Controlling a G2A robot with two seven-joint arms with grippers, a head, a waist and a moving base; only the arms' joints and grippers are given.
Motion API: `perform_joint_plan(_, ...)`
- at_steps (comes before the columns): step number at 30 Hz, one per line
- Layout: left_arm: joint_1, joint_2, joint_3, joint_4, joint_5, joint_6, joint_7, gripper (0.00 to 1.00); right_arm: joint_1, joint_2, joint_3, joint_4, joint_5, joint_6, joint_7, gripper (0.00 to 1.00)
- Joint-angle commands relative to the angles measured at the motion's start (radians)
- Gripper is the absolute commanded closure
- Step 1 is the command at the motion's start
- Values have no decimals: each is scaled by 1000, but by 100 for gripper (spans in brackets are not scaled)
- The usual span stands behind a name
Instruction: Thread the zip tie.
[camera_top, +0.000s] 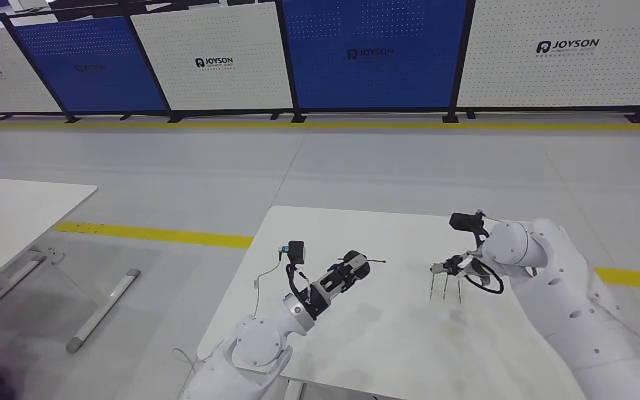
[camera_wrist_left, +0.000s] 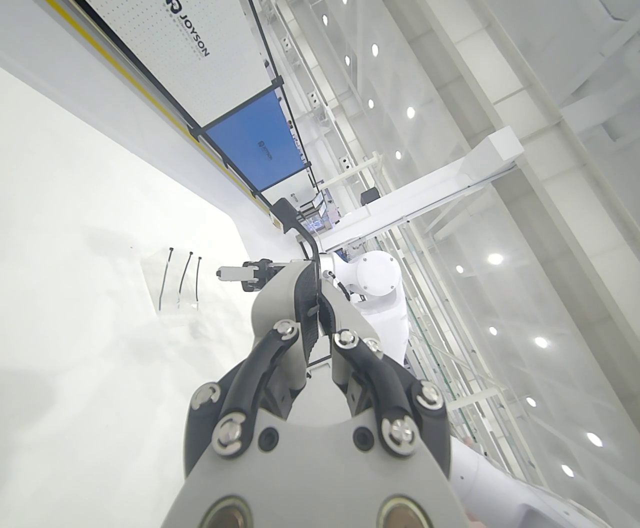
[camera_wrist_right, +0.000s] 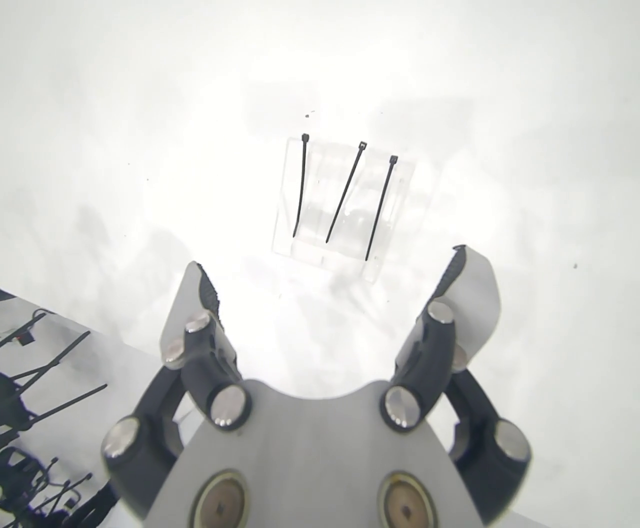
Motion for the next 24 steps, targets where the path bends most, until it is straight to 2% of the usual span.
perform_joint_plan(1,0,0,0,0,0,0,0,100,20,-8,-17,42,5,-1,13,55)
perform_joint_plan(4,0,0,0,0,0,0,0,100,43,-21,-39,92,17,-10,9,60)
perform_joint_plan(8,0,0,0,0,0,0,0,100,67,-34,-56,135,31,-16,-5,61)
perform_joint_plan(13,0,0,0,0,0,0,0,100,92,-49,-77,176,37,-1,0,65)
perform_joint_plan(17,0,0,0,0,0,0,0,100,119,-69,-107,239,45,2,6,69)
perform_joint_plan(24,0,0,0,0,0,0,0,100,168,-112,-159,346,55,20,-16,69)
